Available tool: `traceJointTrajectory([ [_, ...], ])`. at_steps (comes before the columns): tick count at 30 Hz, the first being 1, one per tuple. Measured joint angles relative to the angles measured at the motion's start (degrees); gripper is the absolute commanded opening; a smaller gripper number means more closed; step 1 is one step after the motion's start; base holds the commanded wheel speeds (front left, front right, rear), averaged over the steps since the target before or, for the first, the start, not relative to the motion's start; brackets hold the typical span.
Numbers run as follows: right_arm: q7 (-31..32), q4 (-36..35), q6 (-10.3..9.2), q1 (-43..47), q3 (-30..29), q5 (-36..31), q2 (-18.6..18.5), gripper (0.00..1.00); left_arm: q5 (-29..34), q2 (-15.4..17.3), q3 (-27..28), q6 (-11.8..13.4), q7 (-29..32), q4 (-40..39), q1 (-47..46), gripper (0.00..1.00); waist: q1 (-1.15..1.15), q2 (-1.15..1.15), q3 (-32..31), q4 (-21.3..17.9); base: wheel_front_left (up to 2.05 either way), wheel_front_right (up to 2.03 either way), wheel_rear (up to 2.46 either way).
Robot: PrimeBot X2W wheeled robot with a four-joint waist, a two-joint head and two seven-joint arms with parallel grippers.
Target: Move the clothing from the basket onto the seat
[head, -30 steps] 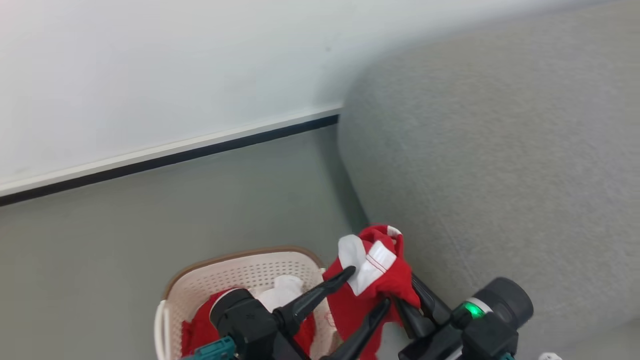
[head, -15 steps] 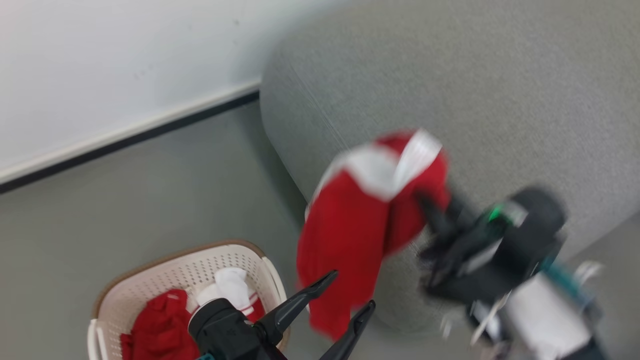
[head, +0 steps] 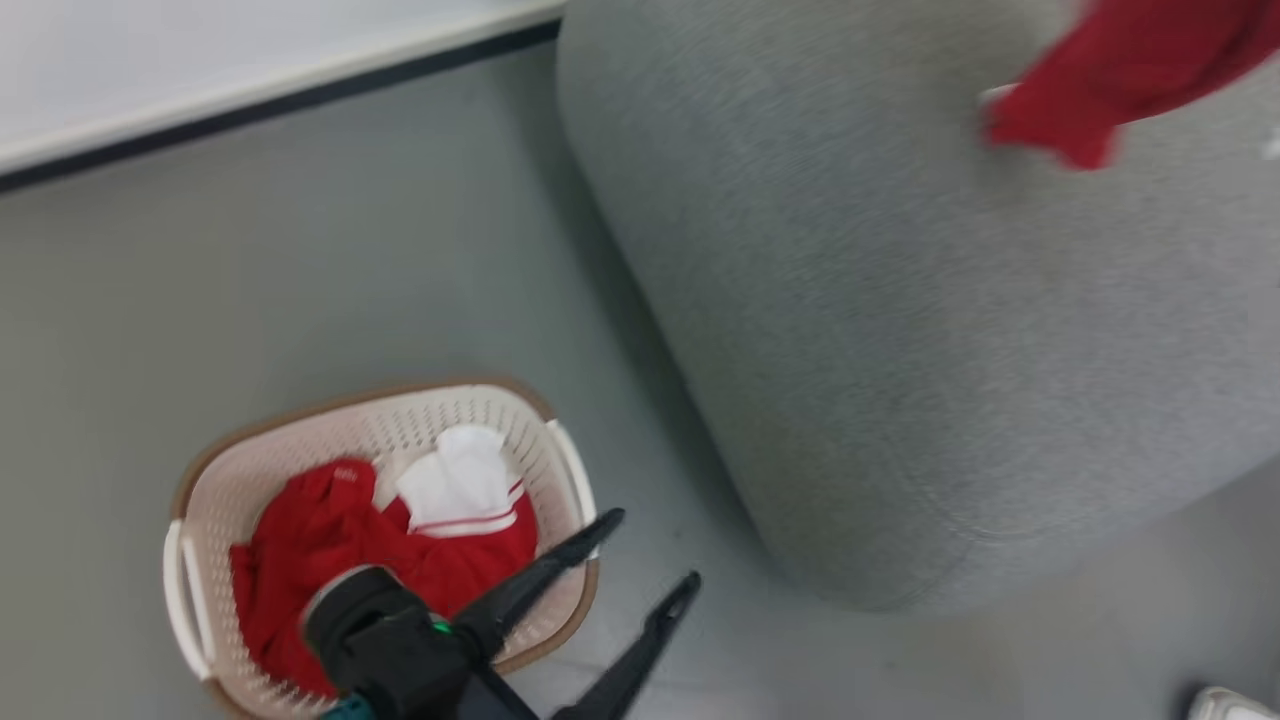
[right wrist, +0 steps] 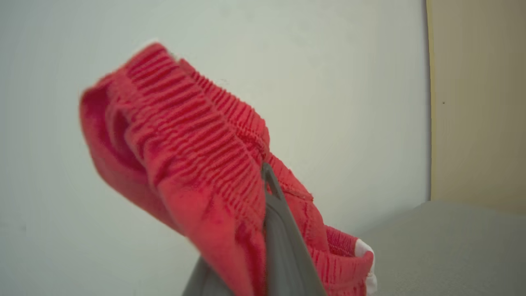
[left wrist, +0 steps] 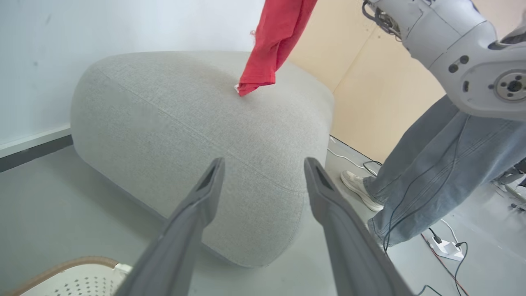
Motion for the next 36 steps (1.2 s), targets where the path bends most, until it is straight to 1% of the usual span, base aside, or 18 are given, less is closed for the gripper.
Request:
traceJointTrajectory([
  [1,0.40,1.69,-0.43,-3.14,-1.93,0.53,-1.58,0.00,0.00,1.42,1.24,0.53,0.35,-1.01,-0.01,1.00,0.00,0.00,1.57,1.40,0.00,0.00,0.00],
  [3,0.70,2.78,-0.49,-5.86,-1.99,-0.19,-3.37,0.00,-0.01,3.00,2.72,1.41,0.63,-1.85,0.13,1.00,0.00,0.00,3.26,2.69,0.00,0.00,0.00],
  [4,0.85,3.07,-0.59,-6.97,-1.91,-0.74,-4.11,0.00,-0.02,3.81,3.44,1.45,0.66,-2.25,0.37,1.00,0.00,0.00,4.15,3.30,0.00,0.00,0.00],
  [7,1.26,4.37,-0.60,-9.43,-0.89,-3.35,-6.32,0.00,-0.04,6.20,5.41,2.37,1.09,-3.49,1.75,1.00,0.00,0.00,6.91,4.86,0.00,0.00,0.00],
  [10,1.96,5.84,-0.49,-10.70,1.42,-4.94,-8.02,0.00,-0.15,8.37,7.39,2.89,1.30,-5.00,3.02,1.00,0.00,0.00,9.76,5.99,0.00,0.00,0.00],
  [12,1.96,7.47,0.20,-10.70,3.68,-6.35,-7.80,0.00,-0.22,10.43,9.11,2.96,1.33,-5.57,4.37,1.00,0.00,0.00,11.70,6.49,0.00,0.00,0.00],
  [13,1.96,8.50,0.35,-10.70,4.61,-6.57,-7.12,0.00,-0.34,11.39,10.13,3.44,1.31,-5.64,4.97,1.00,0.01,0.00,12.67,6.64,0.00,0.00,0.00],
  [16,1.96,10.78,0.73,-10.37,6.95,-7.71,-5.64,0.00,-1.15,12.94,12.71,3.87,1.07,-5.98,5.98,1.00,0.01,0.00,15.29,6.70,0.00,0.00,0.00],
  [19,1.96,14.84,0.14,-9.58,8.88,-9.17,-3.67,0.00,-2.11,15.13,14.49,3.90,0.99,-5.61,7.00,1.00,0.00,0.00,17.25,6.03,0.00,0.00,0.00],
  [21,2.01,17.23,0.08,-7.82,10.04,-10.16,-1.90,0.00,-2.75,15.03,14.97,3.92,0.30,-5.36,8.06,1.00,0.00,0.00,17.91,5.11,0.00,0.00,0.00],
  [22,2.00,18.14,0.08,-6.96,10.48,-10.56,-1.42,0.02,-2.75,15.00,14.93,3.92,0.30,-5.35,8.09,1.00,0.00,0.00,18.14,4.59,0.00,0.00,0.00],
  [23,2.01,18.82,0.07,-6.36,10.62,-10.62,-1.13,0.29,-2.96,14.86,15.05,3.92,0.23,-5.35,8.07,1.00,0.00,0.00,18.27,4.08,0.00,0.00,0.00],
  [24,2.01,19.53,-0.12,-6.12,10.58,-10.61,-1.08,1.00,-3.25,14.69,15.23,3.93,0.23,-5.35,8.05,1.00,0.00,0.00,18.29,3.54,0.00,0.00,0.00],
  [25,2.41,20.19,-0.43,-6.16,10.39,-10.48,-0.92,1.00,-3.37,14.62,15.38,3.93,0.23,-5.25,8.04,1.00,-0.01,0.00,18.23,3.03,0.00,0.00,0.00],
  [28,2.26,20.98,-0.43,-6.20,10.57,-10.51,-0.75,1.00,-3.66,14.39,15.56,3.92,-0.01,-4.64,7.95,1.00,-0.01,0.00,17.76,2.04,0.00,0.00,0.00],
  [31,1.33,21.30,-0.43,-6.00,11.32,-11.15,-0.42,1.00,-4.31,12.52,15.53,3.92,-0.53,-3.80,7.23,1.00,-0.01,0.00,16.40,1.13,0.00,0.00,0.00],
  [33,0.41,20.02,-0.60,-4.46,12.00,-11.90,-0.45,1.00,-5.47,11.07,15.59,3.92,-1.08,-2.94,6.02,1.00,-0.02,-0.01,15.24,0.79,0.00,0.00,0.00],
  [36,-1.18,16.58,-0.86,1.48,13.58,-14.18,-0.62,1.00,-6.59,9.26,15.79,3.85,-2.12,-1.11,4.97,1.00,-0.02,-0.02,13.19,0.56,0.00,0.00,0.00],
])
